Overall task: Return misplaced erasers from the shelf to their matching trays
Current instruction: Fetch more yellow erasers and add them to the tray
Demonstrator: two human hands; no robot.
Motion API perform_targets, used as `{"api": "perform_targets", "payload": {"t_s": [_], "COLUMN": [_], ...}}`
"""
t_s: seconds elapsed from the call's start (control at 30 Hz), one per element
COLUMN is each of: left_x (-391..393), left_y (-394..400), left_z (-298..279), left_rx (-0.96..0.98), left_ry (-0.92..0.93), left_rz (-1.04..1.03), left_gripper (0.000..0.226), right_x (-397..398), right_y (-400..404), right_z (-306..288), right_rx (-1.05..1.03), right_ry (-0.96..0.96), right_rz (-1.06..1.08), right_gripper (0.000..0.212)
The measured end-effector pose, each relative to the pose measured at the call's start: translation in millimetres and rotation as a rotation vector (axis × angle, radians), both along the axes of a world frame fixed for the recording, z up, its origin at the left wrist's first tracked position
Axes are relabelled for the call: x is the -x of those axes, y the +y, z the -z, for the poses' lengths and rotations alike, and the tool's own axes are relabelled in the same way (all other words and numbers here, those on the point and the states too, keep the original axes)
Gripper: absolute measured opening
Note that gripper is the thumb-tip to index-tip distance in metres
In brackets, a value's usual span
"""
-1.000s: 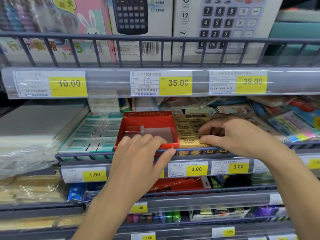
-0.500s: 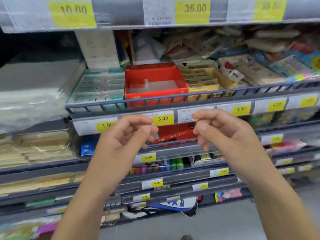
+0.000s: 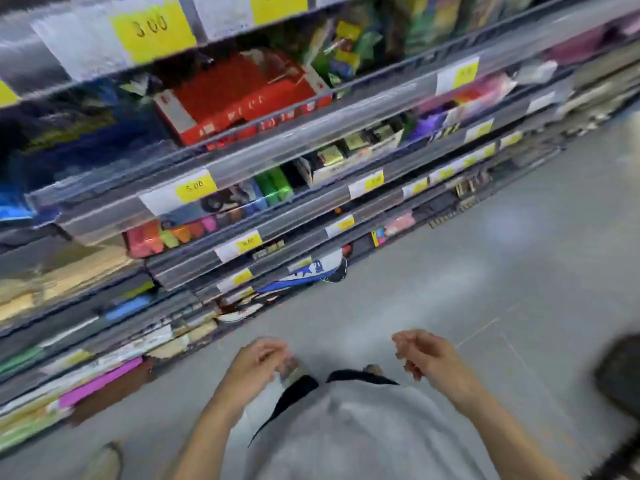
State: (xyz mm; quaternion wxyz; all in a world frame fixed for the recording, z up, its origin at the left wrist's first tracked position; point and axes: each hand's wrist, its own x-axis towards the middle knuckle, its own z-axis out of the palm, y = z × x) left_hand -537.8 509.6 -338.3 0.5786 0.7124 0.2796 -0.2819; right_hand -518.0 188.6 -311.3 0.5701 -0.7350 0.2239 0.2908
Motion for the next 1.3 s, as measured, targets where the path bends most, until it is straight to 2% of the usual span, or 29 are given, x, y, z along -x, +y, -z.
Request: {"api": "perform_targets", "payload": {"t_s": [0.17,0.33,0.4,0.5,0.67,0.8,0.97,1.3], "left_x": [8.0,2.5,-2.6,-13.5,-37.3,-72.1,-139.8,-311.7], "left_y": [-51.0,-120.3,-147.1,-178.8,-216.1,-252.1,-304.4,-439.7], "left_z": [10.9,11.2,10.6,9.8,15.7,22.6,40.2,8.7], "left_rx": [-0.031,-0.026,-0.034,-0.048,-0.044,-0.048,-0.019,0.033], "left_ry": [0.074,0.094,0.077,0.054,0.064,0.065,0.057,-0.058], "left_rz": [0.149,0.24,0.277,0.321,0.391,0.445,0.516,0.607], "left_gripper": [0.008,0.01,0.018,0.04,0.02,0.043,0.016,0.012], "right_x": [67.6,108.0,110.5,97.3,53.9,19.2,-14.2,-70.8], "right_y": [-72.2,-134.6,-157.0,-186.9,-231.7,-266.0,-307.6,-400.7], "right_z": [33.7,40.9,40.8,34.9,16.4,12.1,16.5,8.7], "right_rx": [0.092,0.078,0.065,0.048,0.017,0.015,0.035,0.113], "right_ry": [0.117,0.176,0.173,0.122,-0.009,-0.087,-0.052,0.038], "right_rz": [0.087,0.197,0.22,0.264,0.368,0.421,0.486,0.627], "right_gripper": [0.019,0.019,0.018,0.015,0.011,0.012,0.013,0.017]}}
